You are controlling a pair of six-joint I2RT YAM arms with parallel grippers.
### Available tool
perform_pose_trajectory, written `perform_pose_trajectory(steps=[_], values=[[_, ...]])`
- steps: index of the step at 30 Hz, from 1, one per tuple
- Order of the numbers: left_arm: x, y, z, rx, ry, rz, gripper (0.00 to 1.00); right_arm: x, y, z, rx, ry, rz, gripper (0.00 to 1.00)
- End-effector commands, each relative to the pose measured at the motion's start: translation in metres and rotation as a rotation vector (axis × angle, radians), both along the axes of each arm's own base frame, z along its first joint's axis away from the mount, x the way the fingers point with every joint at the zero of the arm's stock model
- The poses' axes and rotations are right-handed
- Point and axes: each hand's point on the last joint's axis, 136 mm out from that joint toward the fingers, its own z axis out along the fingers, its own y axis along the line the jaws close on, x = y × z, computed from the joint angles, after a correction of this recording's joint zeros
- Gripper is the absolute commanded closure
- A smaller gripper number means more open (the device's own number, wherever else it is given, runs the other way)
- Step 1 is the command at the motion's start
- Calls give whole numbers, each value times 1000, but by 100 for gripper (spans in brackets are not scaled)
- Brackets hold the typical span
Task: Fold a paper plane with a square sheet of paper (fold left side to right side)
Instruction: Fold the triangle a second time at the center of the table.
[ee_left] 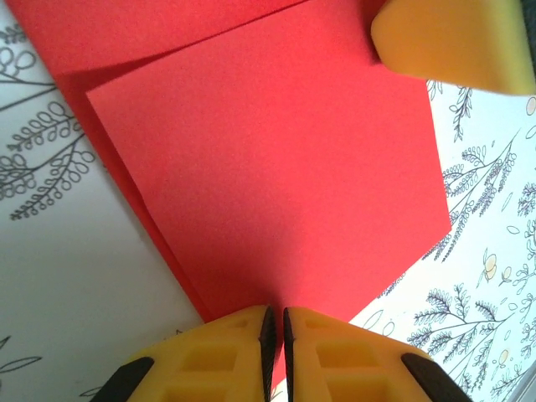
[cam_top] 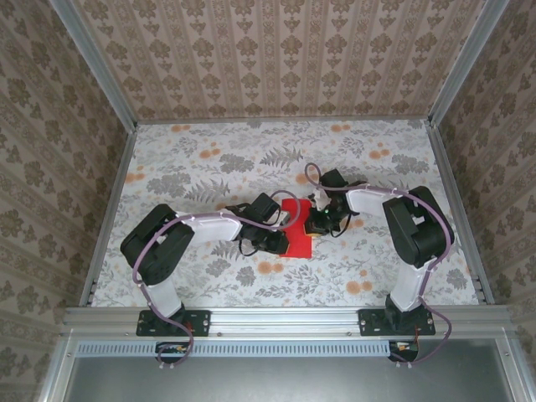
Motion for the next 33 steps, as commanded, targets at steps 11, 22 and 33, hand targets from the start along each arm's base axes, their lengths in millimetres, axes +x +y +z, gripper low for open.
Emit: perform_pose_trajectory(steps=[11,22,33], values=[[-14,20,-21,120,34,-21,84,20,-36,2,-87,-22,-55,93],[-12,18,-16,110,12,-23,84,4,8,39,95,-71,-27,93],[-8,13,-6,90,-8,-26,84,-5,26,2,40,30,8,93]])
